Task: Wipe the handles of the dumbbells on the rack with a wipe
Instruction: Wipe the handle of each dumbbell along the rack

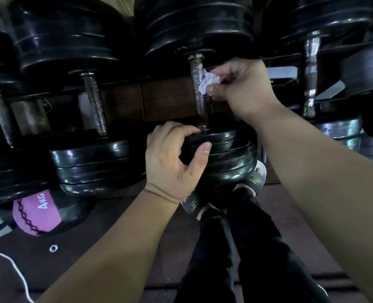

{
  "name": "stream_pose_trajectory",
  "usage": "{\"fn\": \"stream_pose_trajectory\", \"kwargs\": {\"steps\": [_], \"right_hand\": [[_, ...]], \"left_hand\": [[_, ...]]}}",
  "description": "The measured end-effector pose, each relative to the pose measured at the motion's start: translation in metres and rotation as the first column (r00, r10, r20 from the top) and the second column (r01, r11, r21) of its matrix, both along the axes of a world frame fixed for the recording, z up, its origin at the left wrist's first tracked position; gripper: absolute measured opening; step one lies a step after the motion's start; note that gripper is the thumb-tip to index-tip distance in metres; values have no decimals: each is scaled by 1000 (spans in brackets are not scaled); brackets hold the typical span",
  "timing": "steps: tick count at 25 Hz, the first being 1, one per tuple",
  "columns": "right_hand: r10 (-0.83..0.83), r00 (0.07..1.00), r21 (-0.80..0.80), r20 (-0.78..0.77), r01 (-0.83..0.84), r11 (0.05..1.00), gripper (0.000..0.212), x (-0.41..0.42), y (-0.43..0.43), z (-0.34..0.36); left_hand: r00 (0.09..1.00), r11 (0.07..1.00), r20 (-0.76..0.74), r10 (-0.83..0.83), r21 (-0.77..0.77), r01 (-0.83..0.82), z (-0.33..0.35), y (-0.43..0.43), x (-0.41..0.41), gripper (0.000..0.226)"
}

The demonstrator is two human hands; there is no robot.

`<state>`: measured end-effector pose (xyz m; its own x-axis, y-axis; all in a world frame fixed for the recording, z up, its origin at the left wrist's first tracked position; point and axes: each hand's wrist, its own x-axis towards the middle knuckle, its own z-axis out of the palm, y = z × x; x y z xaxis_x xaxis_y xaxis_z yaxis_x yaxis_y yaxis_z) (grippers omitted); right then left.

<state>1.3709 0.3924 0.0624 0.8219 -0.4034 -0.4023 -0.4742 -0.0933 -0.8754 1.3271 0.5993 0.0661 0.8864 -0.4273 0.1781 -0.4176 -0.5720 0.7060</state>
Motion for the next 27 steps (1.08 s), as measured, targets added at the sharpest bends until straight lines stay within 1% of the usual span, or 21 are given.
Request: {"fn": "stream_pose_trajectory", "kwargs": {"steps": [3,5,7,8,9,10,11,12,13,15,17,19,20,21,22,24,25,26,27], "right_hand": [[-82,996,83,40,79,993,23,9,3,5],[-72,996,117,47,67,991,27,15,3,8],[-28,999,134,22,25,991,24,15,1,10],[13,1000,129,-7,-12,992,20,12,1,12],[95,994,91,-57,-90,992,16,7,0,14],[207,970,12,-125,-208,978,12,0,1,17],[305,931,-80,-202,-326,942,10,-7,3,22],[342,907,-145,-245,-383,913,11,-11,5,25],[316,917,-165,-241,-360,918,15,-11,6,27],[152,978,-91,-140,-166,982,19,1,5,26],[9,998,-46,-62,-11,999,10,19,2,23],[-48,998,-29,-36,47,998,7,29,2,19],[-32,999,-12,-38,31,999,8,27,2,20],[25,998,-15,-55,-26,1000,11,21,2,19],[116,988,-42,-100,-120,992,14,11,0,18],[296,925,-95,-238,-326,941,13,-8,-1,16],[331,907,-93,-260,-365,926,13,-12,-2,14],[318,915,-76,-248,-345,935,14,-12,-2,15],[261,941,-55,-216,-279,959,18,-6,-2,15]], "left_hand": [[1000,1000,-8,-4,-16,3,1,1,0,41],[1000,1000,-14,-4,-21,4,2,1,1,41],[1000,1000,-25,-1,-8,1,3,1,1,41],[1000,1000,-31,2,-1,-2,4,1,0,42],[999,1000,-34,7,4,-6,4,1,0,42],[999,1000,-33,9,10,-8,4,1,0,43],[999,1000,-32,9,16,-8,4,1,0,42],[999,1000,-36,10,23,-9,4,1,0,42],[999,1000,-43,12,28,-10,4,1,0,42],[998,999,-54,23,41,-21,4,1,0,43],[998,998,-58,31,56,-28,4,0,0,44],[997,997,-66,31,67,-27,4,0,0,45],[997,997,-69,30,71,-25,4,1,0,45],[997,997,-70,28,75,-23,5,1,0,45],[997,997,-71,27,78,-22,5,1,0,45],[997,996,-68,32,84,-26,6,1,0,46],[997,996,-66,34,83,-28,5,1,0,48],[997,996,-66,34,82,-28,5,1,0,51],[997,996,-66,35,81,-30,4,1,0,55]]}}
